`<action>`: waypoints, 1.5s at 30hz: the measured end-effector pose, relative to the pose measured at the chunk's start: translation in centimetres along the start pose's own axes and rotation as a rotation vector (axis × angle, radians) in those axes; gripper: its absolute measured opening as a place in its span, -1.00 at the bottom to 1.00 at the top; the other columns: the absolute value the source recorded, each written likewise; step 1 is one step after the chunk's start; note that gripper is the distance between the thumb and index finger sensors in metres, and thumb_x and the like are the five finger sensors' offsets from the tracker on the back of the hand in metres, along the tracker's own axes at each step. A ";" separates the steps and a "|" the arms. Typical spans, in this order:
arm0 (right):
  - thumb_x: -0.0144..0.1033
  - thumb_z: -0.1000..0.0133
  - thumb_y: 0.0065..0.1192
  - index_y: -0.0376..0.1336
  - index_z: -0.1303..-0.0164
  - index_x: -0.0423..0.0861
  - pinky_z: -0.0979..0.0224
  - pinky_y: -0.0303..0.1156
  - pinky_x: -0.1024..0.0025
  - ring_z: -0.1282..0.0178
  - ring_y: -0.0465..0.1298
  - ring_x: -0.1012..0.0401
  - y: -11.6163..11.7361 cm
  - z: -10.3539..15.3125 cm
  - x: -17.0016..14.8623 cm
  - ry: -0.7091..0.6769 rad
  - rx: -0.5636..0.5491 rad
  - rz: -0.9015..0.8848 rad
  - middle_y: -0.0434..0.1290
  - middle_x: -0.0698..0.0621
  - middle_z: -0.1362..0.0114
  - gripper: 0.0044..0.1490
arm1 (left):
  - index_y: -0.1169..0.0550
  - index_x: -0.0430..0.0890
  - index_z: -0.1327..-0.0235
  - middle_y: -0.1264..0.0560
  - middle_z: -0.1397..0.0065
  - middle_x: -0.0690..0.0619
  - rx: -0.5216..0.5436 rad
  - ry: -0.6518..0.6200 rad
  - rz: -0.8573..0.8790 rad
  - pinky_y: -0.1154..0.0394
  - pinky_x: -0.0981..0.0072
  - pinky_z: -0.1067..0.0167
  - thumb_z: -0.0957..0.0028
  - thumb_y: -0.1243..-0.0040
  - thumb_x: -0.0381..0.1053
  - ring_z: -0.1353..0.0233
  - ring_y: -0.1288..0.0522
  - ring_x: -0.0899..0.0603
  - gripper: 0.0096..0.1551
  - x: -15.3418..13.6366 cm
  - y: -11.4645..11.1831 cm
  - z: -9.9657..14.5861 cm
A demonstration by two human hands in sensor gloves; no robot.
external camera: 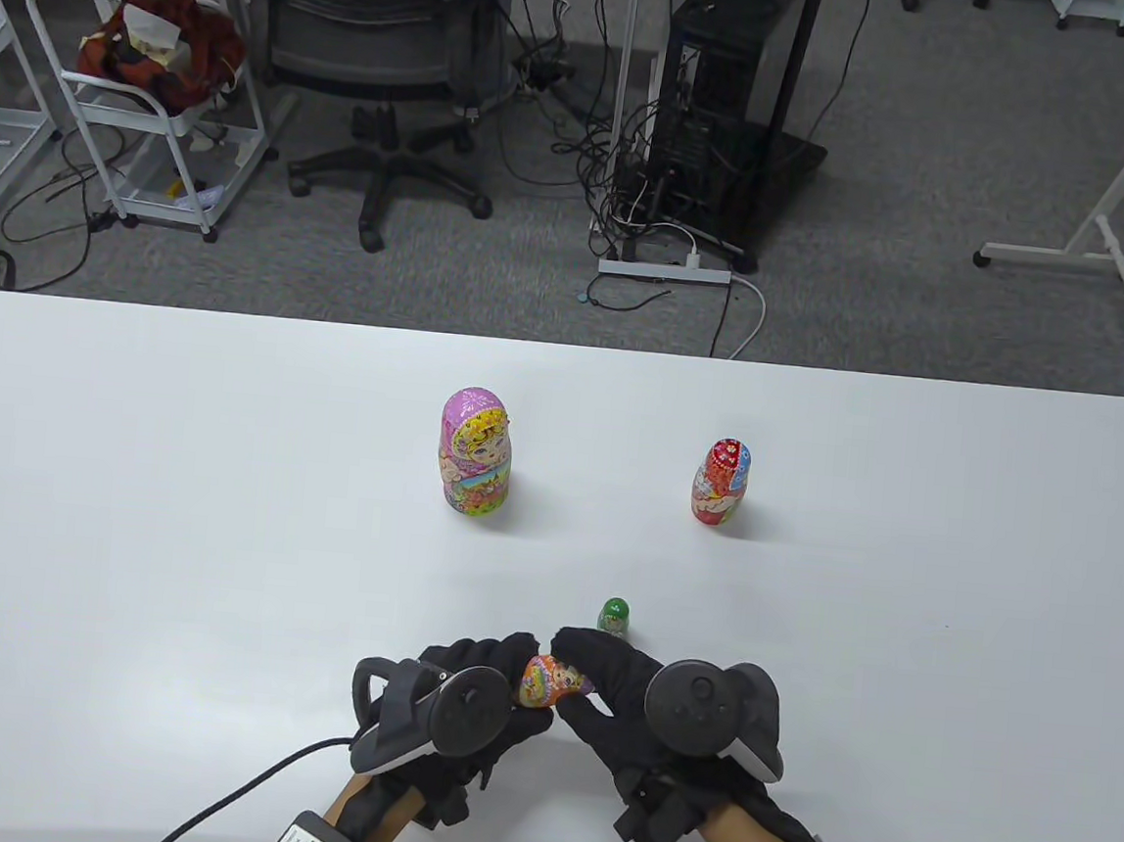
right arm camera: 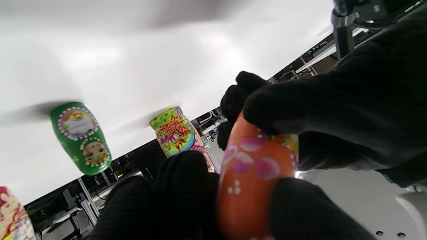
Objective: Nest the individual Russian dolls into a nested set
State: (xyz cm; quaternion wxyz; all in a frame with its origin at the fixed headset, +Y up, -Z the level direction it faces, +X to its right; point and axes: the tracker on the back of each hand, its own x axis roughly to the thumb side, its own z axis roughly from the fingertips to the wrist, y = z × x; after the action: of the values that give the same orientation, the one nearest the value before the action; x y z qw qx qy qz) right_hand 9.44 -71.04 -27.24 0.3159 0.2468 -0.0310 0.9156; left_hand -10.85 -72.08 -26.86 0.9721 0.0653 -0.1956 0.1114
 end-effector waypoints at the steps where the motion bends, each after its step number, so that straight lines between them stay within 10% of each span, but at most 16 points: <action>1: -0.05 -0.05 0.32 0.07 -0.43 0.11 -0.37 0.48 0.06 -0.28 0.56 0.06 0.0 0.0 0.1 -0.004 -0.007 0.005 0.33 -0.13 -0.51 -0.23 | -0.54 -0.08 -0.28 -0.74 -0.12 0.06 0.001 -0.001 -0.003 -0.64 0.05 -0.16 0.29 -0.36 0.45 -0.04 -0.75 0.02 -0.05 0.0 0.0 0.0; 13: 0.00 -0.06 0.28 0.02 -0.43 0.19 -0.41 0.42 0.02 -0.34 0.50 0.06 -1.1 0.3 -0.4 0.025 -0.109 -0.035 0.28 -0.06 -0.54 -0.23 | -0.51 -0.06 -0.30 -0.71 -0.13 0.06 0.031 0.062 0.022 -0.63 0.05 -0.17 0.29 -0.35 0.45 -0.06 -0.73 0.02 -0.05 -0.9 0.3 0.0; 19: 0.04 -0.05 0.31 -0.03 -0.43 0.15 -0.45 0.36 -0.02 -0.35 0.48 0.05 -3.5 0.5 -3.3 0.263 -0.200 0.306 0.28 -0.04 -0.52 -0.17 | -0.48 -0.05 -0.33 -0.69 -0.16 0.07 0.033 0.065 0.000 -0.61 0.05 -0.17 0.28 -0.34 0.45 -0.07 -0.72 0.02 -0.04 -1.2 0.2 0.0; 28: -0.01 -0.07 0.33 0.06 -0.46 0.22 -0.48 0.33 -0.05 -0.38 0.46 0.03 -1.6 0.3 -8.5 0.541 0.013 0.515 0.26 -0.05 -0.55 -0.23 | -0.47 -0.04 -0.34 -0.68 -0.16 0.07 0.021 0.061 -0.014 -0.61 0.05 -0.17 0.27 -0.32 0.45 -0.08 -0.71 0.02 -0.04 -1.1 0.1 0.0; 45: 0.05 -0.07 0.31 -0.21 -0.54 0.15 -0.53 0.20 -0.13 -0.58 0.21 -0.09 0.6 0.2 -9.5 0.590 0.166 0.568 -0.01 -0.11 -0.68 0.01 | -0.47 -0.04 -0.35 -0.68 -0.18 0.07 0.013 0.063 -0.015 -0.61 0.04 -0.18 0.27 -0.32 0.45 -0.09 -0.71 0.01 -0.04 -1.4 0.0 -0.1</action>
State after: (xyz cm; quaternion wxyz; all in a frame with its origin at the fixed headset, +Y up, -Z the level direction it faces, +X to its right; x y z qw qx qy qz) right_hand 15.63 -76.98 -31.47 0.0250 -0.0199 0.0679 0.9972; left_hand -12.08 -72.33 -27.51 0.9782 0.0695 -0.1634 0.1076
